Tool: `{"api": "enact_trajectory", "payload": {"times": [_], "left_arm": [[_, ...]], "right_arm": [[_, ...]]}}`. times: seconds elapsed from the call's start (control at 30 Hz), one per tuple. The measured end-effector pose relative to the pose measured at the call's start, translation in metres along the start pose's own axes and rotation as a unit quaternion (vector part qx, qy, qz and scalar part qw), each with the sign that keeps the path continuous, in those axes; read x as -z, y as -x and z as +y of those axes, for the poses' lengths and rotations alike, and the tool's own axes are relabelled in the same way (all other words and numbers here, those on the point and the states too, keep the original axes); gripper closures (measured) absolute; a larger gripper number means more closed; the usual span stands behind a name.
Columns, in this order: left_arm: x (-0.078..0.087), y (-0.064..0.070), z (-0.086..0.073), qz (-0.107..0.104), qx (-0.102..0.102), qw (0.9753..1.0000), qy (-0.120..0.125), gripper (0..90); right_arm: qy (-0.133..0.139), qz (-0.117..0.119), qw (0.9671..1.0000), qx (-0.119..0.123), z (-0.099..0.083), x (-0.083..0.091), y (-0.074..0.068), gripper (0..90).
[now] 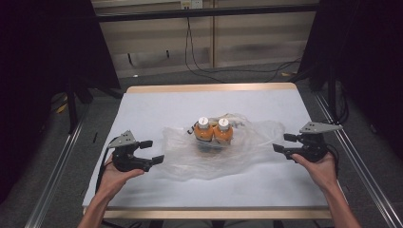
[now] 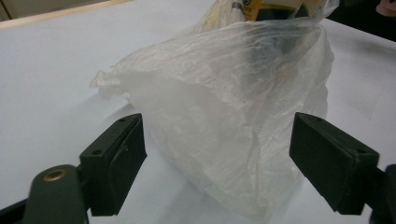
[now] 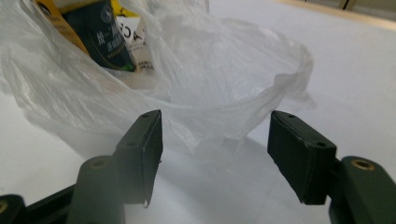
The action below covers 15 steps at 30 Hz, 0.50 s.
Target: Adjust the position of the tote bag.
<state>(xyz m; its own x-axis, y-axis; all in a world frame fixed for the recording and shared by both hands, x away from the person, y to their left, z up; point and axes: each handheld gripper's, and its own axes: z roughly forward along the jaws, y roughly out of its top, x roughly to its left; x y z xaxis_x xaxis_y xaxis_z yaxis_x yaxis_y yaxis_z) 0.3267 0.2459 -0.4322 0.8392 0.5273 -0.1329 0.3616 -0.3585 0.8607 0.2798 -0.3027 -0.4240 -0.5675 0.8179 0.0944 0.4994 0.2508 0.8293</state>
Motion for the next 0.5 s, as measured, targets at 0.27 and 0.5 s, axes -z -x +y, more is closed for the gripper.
{"api": "enact_trajectory", "payload": {"times": [0.27,0.5], "left_arm": [[0.009,0.01,0.019,-0.013,-0.018,0.9996,0.019,45.2],[-0.015,0.009,0.047,-0.03,-0.04,0.9985,0.023,69.5]], "right_arm": [[0.044,0.012,0.9989,0.006,0.015,0.02,-0.007,42.1],[0.027,0.056,0.9974,0.036,0.028,-0.005,-0.023,72.8]]}}
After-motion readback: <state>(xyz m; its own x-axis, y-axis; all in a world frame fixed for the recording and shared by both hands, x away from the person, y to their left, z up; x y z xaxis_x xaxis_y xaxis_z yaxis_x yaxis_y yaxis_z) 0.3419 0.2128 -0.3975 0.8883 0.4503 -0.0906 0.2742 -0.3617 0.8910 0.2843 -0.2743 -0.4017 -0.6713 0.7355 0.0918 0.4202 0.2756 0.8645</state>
